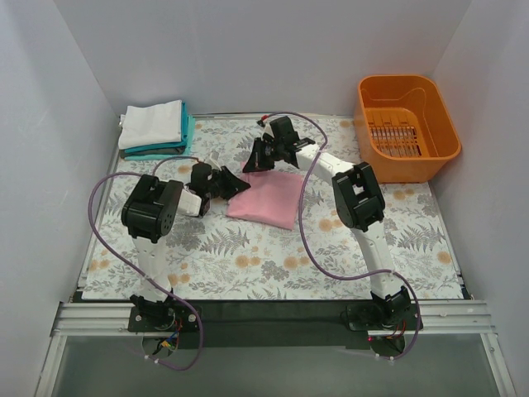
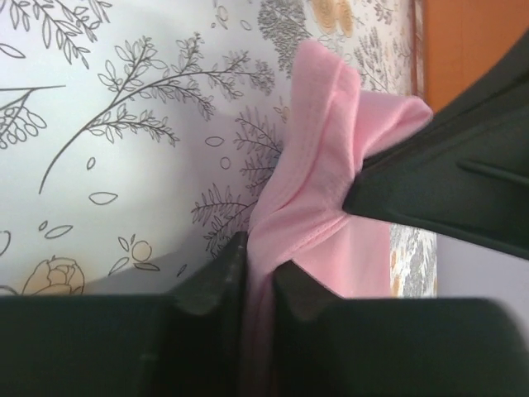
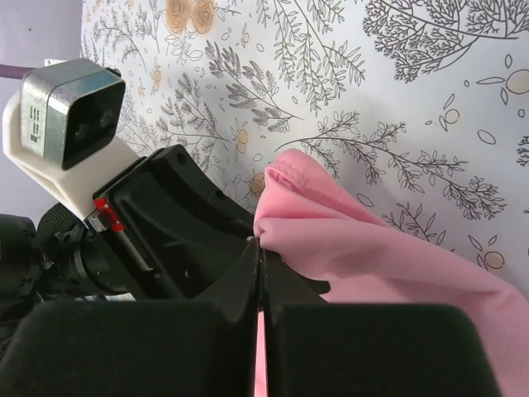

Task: Fold and stack the t-shirts

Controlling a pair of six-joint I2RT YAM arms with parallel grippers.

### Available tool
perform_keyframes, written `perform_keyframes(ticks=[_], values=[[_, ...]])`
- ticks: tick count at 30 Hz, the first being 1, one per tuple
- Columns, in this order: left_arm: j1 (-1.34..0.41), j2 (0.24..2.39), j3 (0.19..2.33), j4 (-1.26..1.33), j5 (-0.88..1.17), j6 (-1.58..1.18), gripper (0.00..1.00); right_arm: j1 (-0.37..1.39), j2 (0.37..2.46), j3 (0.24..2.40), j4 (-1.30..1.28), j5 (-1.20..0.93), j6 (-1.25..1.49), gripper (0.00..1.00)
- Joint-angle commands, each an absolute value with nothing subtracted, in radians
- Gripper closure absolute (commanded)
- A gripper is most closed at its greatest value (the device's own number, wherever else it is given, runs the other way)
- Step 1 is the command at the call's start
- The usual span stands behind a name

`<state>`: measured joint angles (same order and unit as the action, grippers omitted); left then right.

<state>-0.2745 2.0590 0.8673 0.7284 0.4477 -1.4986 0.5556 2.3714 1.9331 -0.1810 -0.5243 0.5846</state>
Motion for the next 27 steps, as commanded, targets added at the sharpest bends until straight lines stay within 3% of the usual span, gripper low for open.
perform_keyframes(ticks=[1, 2, 3, 4, 6, 7, 9, 10, 11, 18, 27], values=[[-0.278, 2.079, 0.928, 0.591, 0.416, -1.429, 0.92, 0.54, 2.364, 1.934, -0.132, -0.525, 0.594, 0.99], [-0.278, 2.083, 0.958, 0.539, 0.416, -1.408, 0.99, 0.534, 2.359, 1.937, -0.133, -0.514, 0.586, 0.93], [-0.276, 2.091, 0.994, 0.405, 0.411, -1.375, 1.0, 0.526, 2.353, 1.93, -0.135, -0.503, 0.569, 0.81], [-0.275, 2.097, 1.085, 0.323, 0.378, -1.338, 1.0, 0.52, 2.344, 1.921, -0.135, -0.489, 0.562, 0.61], [-0.268, 2.118, 1.165, 0.109, 0.324, -1.212, 1.0, 0.486, 2.313, 1.91, -0.137, -0.466, 0.534, 0.5], [-0.258, 2.121, 1.233, 0.059, 0.28, -1.177, 1.0, 0.473, 2.304, 1.905, -0.14, -0.463, 0.52, 0.38], [-0.247, 2.128, 1.296, -0.074, 0.232, -1.05, 1.0, 0.428, 2.27, 1.895, -0.156, -0.446, 0.494, 0.26], [-0.241, 2.137, 1.327, -0.112, 0.203, -1.005, 1.0, 0.414, 2.257, 1.875, -0.161, -0.443, 0.47, 0.1], [-0.236, 2.141, 1.389, -0.142, 0.157, -0.932, 1.0, 0.385, 2.229, 1.861, -0.169, -0.437, 0.459, 0.04], [-0.181, 2.184, 1.638, -0.261, -0.027, -0.667, 1.0, 0.307, 2.079, 1.721, -0.221, -0.419, 0.295, 0.02], [-0.1, 2.241, 1.893, -0.249, -0.032, -0.603, 1.0, 0.298, 1.985, 1.591, -0.247, -0.413, 0.218, 0.02]])
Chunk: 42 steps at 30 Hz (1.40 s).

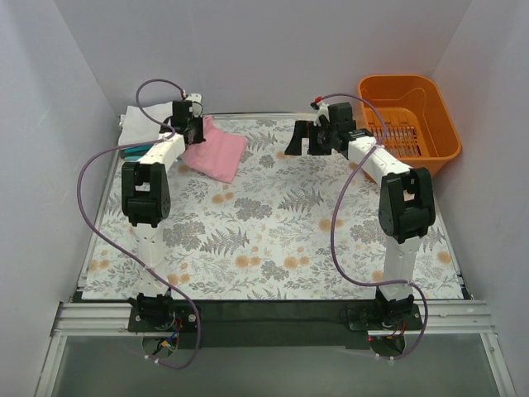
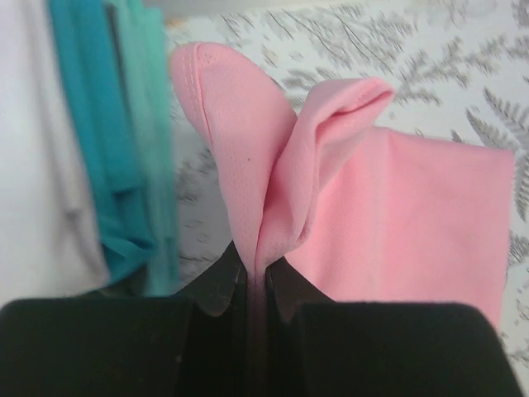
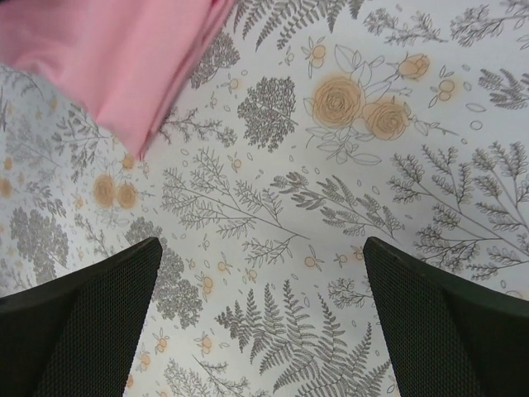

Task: Fold and stack the t-shirts

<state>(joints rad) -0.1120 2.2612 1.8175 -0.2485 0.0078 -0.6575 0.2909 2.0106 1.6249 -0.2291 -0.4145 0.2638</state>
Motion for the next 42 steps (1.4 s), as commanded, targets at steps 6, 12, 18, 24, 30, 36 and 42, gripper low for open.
perform_keyframes(ticks=[6, 12, 18, 24, 30, 36, 42], values=[[-0.081, 2.286, 2.043, -0.239, -0.041, -0.601, 1.0, 0.298, 1.996, 1.582, -0.247, -0.439, 0.227, 0.02], [-0.064, 2.321, 2.147, -0.225, -0.061, -0.578, 1.0, 0.298, 2.008, 1.575, -0.247, -0.456, 0.23, 0.02], [-0.051, 2.318, 2.193, -0.219, -0.066, -0.56, 1.0, 0.299, 2.022, 1.578, -0.247, -0.463, 0.235, 0.02], [-0.046, 2.295, 2.23, -0.219, -0.055, -0.549, 1.0, 0.299, 2.029, 1.578, -0.247, -0.466, 0.236, 0.02], [-0.043, 2.276, 2.24, -0.219, -0.054, -0.538, 1.0, 0.304, 2.028, 1.575, -0.247, -0.465, 0.239, 0.02], [-0.043, 2.244, 2.253, -0.227, -0.034, -0.554, 1.0, 0.307, 2.026, 1.574, -0.247, -0.463, 0.239, 0.02], [-0.043, 2.209, 2.267, -0.232, -0.014, -0.549, 1.0, 0.308, 2.026, 1.572, -0.247, -0.462, 0.235, 0.02]])
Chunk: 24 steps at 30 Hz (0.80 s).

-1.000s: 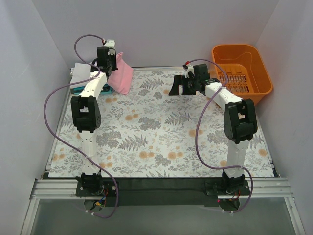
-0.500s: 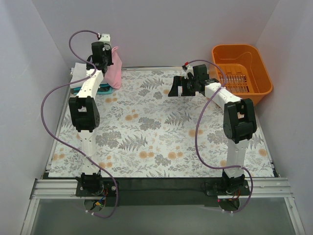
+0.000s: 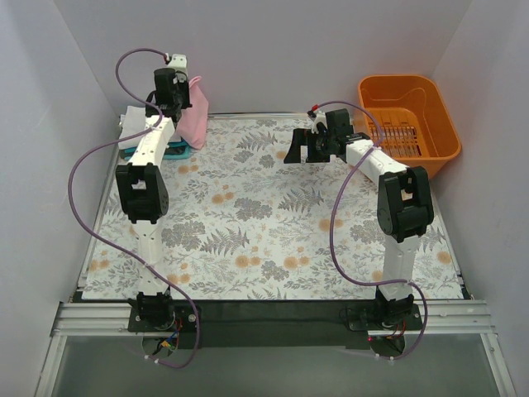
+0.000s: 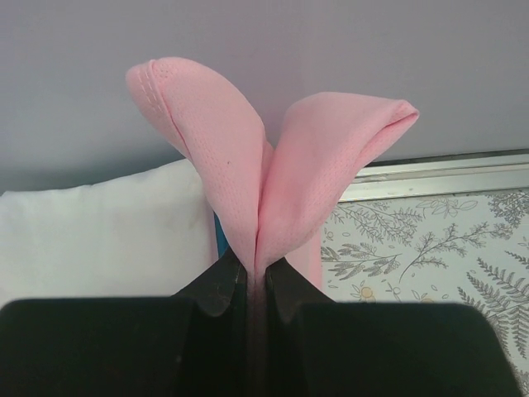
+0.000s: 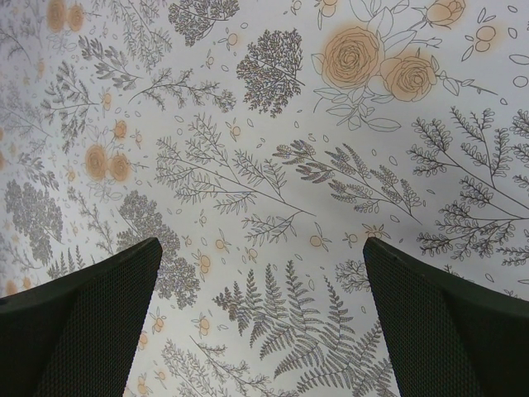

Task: Fold and stack the t-shirts

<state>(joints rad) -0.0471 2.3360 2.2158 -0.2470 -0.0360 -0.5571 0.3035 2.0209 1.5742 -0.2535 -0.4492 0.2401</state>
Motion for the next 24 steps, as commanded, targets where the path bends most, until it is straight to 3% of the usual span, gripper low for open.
perform_keyframes(ticks=[1, 24], values=[[-0.043, 2.204, 2.269, -0.232, -0.012, -0.546, 1.0, 0.31, 2.028, 1.572, -0.247, -0.462, 0.235, 0.02], [-0.005, 2.154, 2.257, -0.242, -0.002, -0.506, 1.0, 0.319, 2.045, 1.586, -0.247, -0.463, 0.241, 0.02]])
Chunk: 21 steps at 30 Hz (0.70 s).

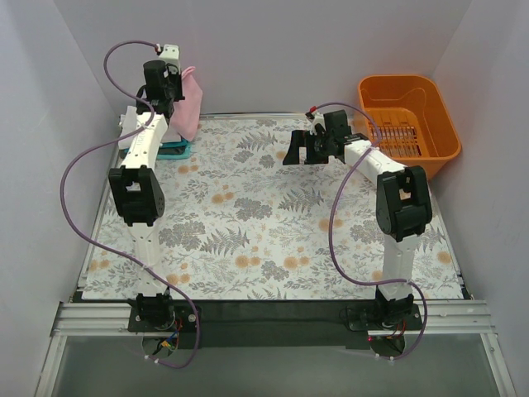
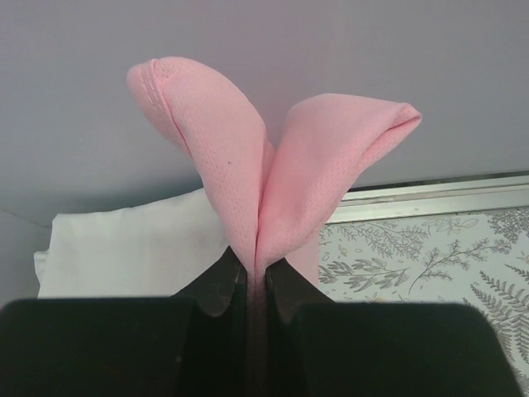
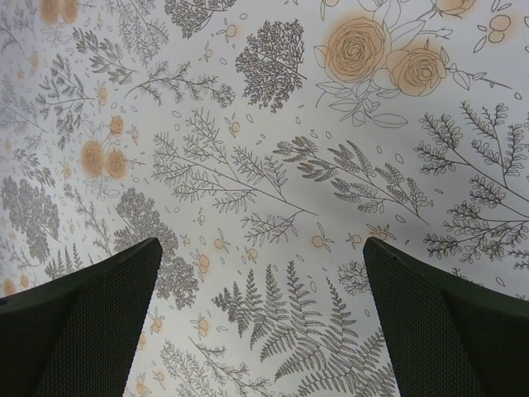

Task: Fold and stack the t-shirts

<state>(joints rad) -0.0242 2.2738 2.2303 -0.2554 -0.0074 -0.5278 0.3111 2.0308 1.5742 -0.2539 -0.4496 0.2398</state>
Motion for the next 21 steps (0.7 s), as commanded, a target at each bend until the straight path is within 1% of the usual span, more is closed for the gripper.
perform_keyframes(ticks=[1, 10, 21], values=[[-0.002, 2.155, 2.253, -0.242, -0.002, -0.506, 1.0, 0.319, 2.048, 1.585, -0.247, -0.463, 0.241, 0.02], [0.093, 2.207, 2.244, -0.221, 0.083, -0.497, 1.0, 0.327, 2.06, 1.586, -0.247, -0.463, 0.241, 0.02], [0.208, 2.373, 2.318, -0.221, 0.218, -0.494, 1.0, 0.341, 2.097, 1.595, -0.248, -0.466, 0.235, 0.02]])
